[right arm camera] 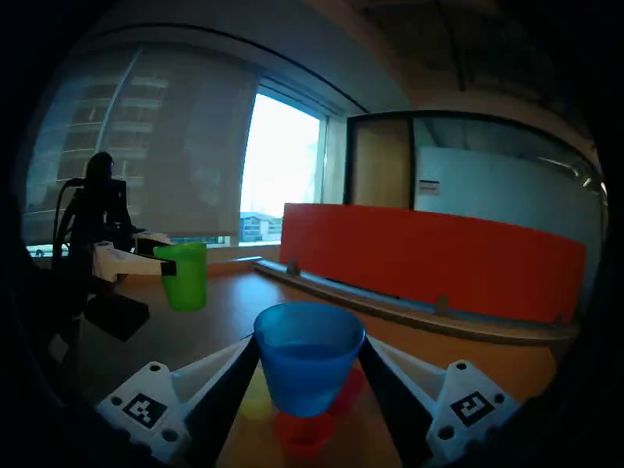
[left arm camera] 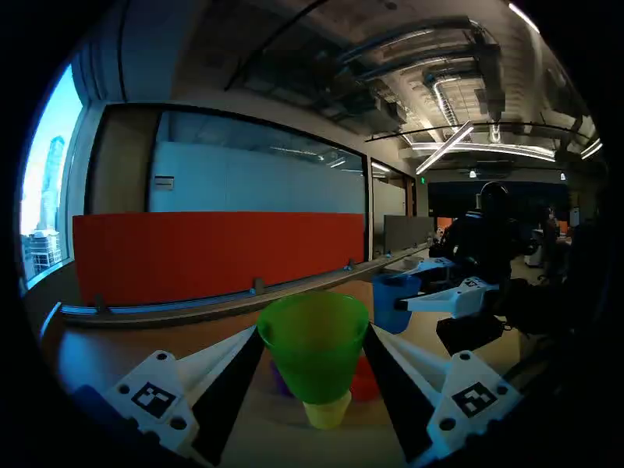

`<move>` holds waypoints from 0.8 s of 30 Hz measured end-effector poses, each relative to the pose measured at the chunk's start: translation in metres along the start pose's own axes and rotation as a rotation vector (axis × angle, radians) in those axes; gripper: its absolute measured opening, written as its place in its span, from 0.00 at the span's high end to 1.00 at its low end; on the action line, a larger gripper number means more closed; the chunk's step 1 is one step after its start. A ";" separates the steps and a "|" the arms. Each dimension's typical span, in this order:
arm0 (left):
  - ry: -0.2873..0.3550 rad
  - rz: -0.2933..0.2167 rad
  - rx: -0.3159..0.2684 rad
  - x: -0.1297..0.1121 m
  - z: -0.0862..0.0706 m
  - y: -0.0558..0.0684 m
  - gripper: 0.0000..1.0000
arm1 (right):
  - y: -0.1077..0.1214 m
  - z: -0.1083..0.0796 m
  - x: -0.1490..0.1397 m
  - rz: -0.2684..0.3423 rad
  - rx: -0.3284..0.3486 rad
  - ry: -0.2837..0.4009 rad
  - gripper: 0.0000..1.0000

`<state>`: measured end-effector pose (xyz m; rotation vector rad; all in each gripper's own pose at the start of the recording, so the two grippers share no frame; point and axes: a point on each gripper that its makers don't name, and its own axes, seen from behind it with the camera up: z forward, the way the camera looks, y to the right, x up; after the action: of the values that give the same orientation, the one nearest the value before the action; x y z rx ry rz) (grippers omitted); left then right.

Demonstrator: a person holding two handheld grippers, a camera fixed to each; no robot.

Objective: Pour water

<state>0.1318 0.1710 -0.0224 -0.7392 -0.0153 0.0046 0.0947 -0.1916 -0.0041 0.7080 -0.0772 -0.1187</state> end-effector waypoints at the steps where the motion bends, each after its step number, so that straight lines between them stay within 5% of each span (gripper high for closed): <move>1: -0.001 0.001 -0.001 0.000 0.000 0.000 0.13 | 0.000 0.000 0.000 -0.001 0.001 0.000 0.10; 24: -0.007 0.010 -0.008 -0.003 0.004 0.003 0.13 | -0.004 0.003 0.000 -0.009 0.011 -0.002 0.10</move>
<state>0.1287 0.1761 -0.0214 -0.7473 -0.0186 0.0164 0.0944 -0.1963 -0.0046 0.7197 -0.0768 -0.1281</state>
